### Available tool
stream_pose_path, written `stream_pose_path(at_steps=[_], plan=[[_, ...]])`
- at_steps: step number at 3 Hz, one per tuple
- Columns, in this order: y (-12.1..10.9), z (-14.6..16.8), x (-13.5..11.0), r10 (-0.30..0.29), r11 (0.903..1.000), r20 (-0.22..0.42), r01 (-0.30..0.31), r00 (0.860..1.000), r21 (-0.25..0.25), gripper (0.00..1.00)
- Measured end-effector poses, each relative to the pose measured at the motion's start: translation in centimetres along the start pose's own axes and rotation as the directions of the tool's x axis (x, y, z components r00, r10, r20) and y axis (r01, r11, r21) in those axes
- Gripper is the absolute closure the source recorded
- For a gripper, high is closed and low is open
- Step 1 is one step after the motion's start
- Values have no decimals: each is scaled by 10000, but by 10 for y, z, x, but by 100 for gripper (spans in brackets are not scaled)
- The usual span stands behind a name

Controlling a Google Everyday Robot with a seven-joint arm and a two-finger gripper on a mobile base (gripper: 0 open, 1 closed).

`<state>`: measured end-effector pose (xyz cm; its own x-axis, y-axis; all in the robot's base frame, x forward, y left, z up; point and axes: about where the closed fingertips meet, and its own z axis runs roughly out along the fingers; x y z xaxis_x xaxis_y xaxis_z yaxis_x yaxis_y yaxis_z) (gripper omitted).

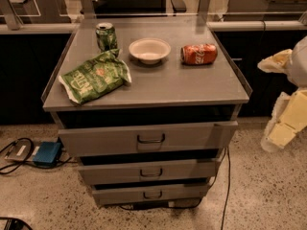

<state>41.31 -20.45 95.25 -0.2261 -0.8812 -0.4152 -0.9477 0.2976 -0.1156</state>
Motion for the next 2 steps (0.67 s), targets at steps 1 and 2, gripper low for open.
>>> stream_pose_path(at_steps=[1, 2], plan=[[0, 0, 0, 0, 10000, 0, 0, 10000, 0, 0], [0, 0, 0, 0, 10000, 0, 0, 10000, 1, 19]])
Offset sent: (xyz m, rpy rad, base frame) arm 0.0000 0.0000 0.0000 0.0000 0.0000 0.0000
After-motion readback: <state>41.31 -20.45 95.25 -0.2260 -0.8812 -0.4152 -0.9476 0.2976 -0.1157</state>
